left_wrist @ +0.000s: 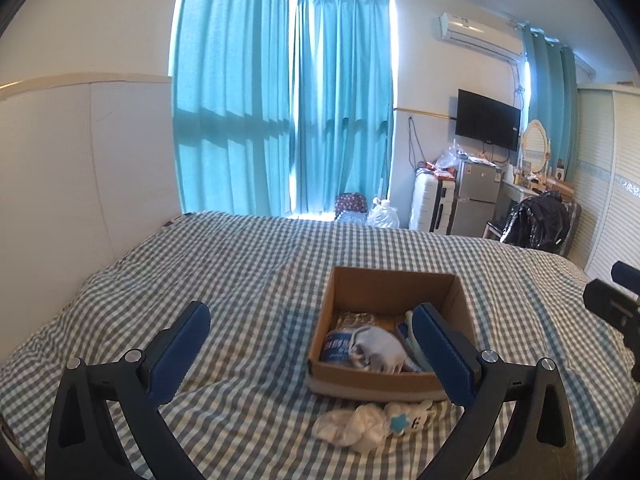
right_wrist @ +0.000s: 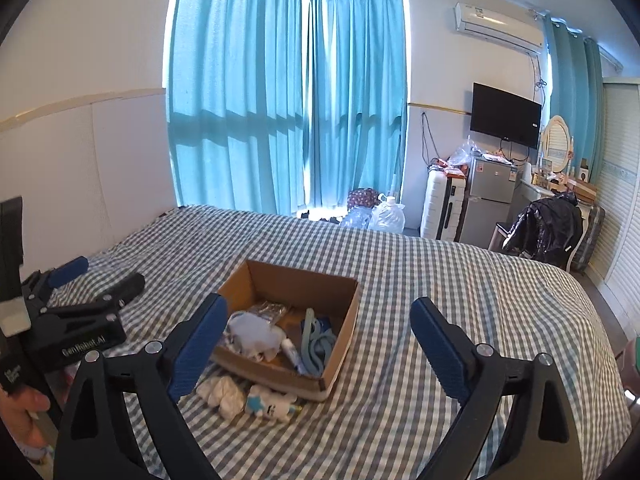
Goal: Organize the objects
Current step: 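Grasp the wrapped lace cloth with the left tool while the right tool grasps the bunny plush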
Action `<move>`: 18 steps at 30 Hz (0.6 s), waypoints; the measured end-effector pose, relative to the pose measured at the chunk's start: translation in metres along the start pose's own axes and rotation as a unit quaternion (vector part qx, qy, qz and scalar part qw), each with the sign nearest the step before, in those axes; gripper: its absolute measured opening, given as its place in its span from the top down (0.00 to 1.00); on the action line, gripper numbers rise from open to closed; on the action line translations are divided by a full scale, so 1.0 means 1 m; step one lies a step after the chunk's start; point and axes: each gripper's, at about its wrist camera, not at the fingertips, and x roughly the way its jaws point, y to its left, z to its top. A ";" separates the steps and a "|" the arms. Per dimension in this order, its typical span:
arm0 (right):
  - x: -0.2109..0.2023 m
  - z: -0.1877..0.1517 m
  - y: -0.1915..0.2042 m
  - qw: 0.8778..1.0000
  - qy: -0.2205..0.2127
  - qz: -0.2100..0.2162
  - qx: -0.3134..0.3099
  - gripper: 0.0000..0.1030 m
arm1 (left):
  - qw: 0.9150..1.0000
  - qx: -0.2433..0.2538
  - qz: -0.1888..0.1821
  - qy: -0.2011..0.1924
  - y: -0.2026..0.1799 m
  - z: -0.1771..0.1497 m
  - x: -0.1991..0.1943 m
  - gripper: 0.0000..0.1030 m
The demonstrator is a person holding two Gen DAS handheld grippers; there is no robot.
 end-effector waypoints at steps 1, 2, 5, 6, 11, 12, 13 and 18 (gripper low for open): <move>0.001 -0.003 0.003 1.000 0.002 0.001 0.000 0.08 | 1.000 0.002 0.005 -0.001 0.001 -0.004 -0.002 0.00; 0.001 -0.008 0.006 1.000 0.006 0.004 0.001 0.08 | 1.000 0.005 0.012 0.000 0.001 -0.007 -0.003 0.00; 0.011 -0.027 0.012 1.000 0.021 0.010 0.006 0.08 | 1.000 0.008 0.022 0.009 0.005 -0.022 -0.002 0.00; 0.015 -0.033 0.012 1.000 0.026 0.012 0.007 0.08 | 1.000 0.004 0.024 0.013 0.007 -0.029 -0.001 0.00; 0.052 -0.066 0.010 0.998 0.068 0.008 0.017 0.08 | 0.999 -0.015 0.029 0.044 0.012 -0.065 0.018 0.00; 0.060 -0.073 0.010 0.997 0.076 0.008 0.019 0.08 | 0.998 -0.017 0.027 0.055 0.011 -0.075 0.027 0.00; 0.068 -0.080 0.008 0.996 0.084 0.006 0.022 0.08 | 0.998 -0.017 0.026 0.063 0.010 -0.081 0.033 0.00; 0.111 -0.111 0.002 0.992 0.124 0.002 0.034 0.08 | 0.995 -0.007 0.005 0.104 -0.004 -0.119 0.071 0.00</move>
